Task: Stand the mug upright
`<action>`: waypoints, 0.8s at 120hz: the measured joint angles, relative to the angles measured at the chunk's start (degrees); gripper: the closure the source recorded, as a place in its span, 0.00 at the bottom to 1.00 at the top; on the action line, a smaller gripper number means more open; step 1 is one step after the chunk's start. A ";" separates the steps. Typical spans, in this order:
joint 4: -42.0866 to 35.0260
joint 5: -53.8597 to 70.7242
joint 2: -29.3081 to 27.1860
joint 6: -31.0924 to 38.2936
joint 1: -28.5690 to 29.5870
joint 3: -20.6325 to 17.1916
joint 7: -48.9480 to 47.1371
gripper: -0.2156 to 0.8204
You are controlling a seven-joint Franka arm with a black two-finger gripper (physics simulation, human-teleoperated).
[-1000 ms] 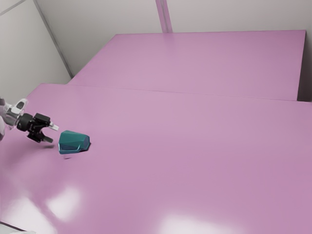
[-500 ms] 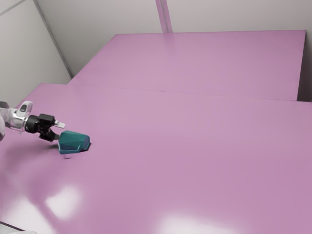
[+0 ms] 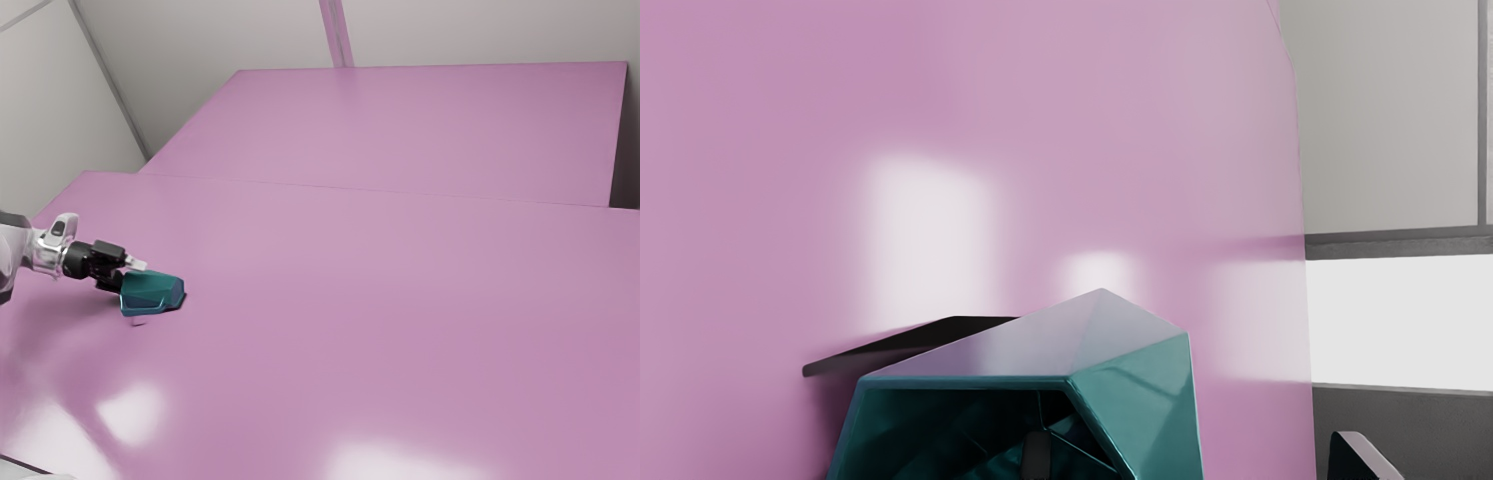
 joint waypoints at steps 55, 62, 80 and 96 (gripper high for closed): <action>0.04 -0.04 -0.27 -0.70 0.00 -0.98 -0.15 0.93; 0.08 -0.16 -0.65 -1.01 0.00 -1.25 -0.26 0.93; 0.10 -0.63 -2.13 -2.12 0.00 -1.96 -0.71 0.95; 3.22 1.24 -4.79 -2.01 -0.04 -5.37 -1.33 0.95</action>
